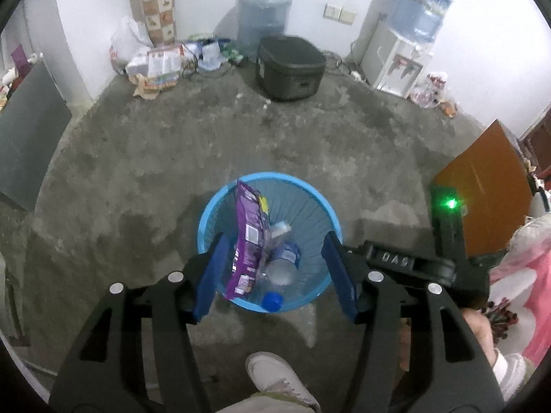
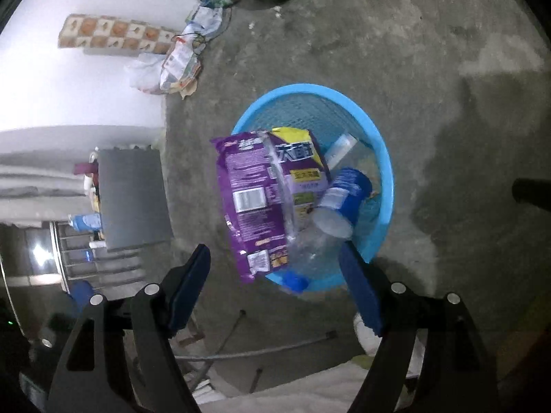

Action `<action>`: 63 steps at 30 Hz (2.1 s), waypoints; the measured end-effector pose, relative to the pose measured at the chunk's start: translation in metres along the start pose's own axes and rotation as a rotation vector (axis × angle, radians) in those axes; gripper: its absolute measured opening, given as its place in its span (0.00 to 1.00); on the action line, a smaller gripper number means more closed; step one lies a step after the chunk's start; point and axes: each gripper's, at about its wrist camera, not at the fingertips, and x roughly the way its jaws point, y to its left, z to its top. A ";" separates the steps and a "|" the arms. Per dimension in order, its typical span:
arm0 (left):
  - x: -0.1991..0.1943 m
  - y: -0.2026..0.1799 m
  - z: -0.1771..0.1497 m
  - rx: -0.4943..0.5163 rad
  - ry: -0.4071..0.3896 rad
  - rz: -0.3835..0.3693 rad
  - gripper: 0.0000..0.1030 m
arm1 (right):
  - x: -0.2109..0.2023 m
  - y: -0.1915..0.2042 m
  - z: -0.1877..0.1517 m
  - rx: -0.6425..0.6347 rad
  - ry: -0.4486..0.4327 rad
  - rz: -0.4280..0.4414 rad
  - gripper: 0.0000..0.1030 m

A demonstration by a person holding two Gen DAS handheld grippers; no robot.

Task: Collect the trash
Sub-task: 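Open both tools to drop the bag and bottle into the wastebasket, then move both tools back to the table toward the gold box and red bag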

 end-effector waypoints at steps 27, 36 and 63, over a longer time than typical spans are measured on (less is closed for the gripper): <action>-0.332 0.046 -0.194 -0.235 -0.467 0.257 0.61 | -0.159 0.207 -0.194 -0.847 -0.151 0.181 0.82; -0.420 0.086 -0.310 -0.441 -0.581 0.536 0.62 | -0.142 0.251 -0.257 -0.995 0.003 0.295 0.82; -0.393 0.225 -0.365 -0.640 -0.583 0.546 0.47 | -0.021 0.343 -0.389 -1.172 0.286 0.211 0.70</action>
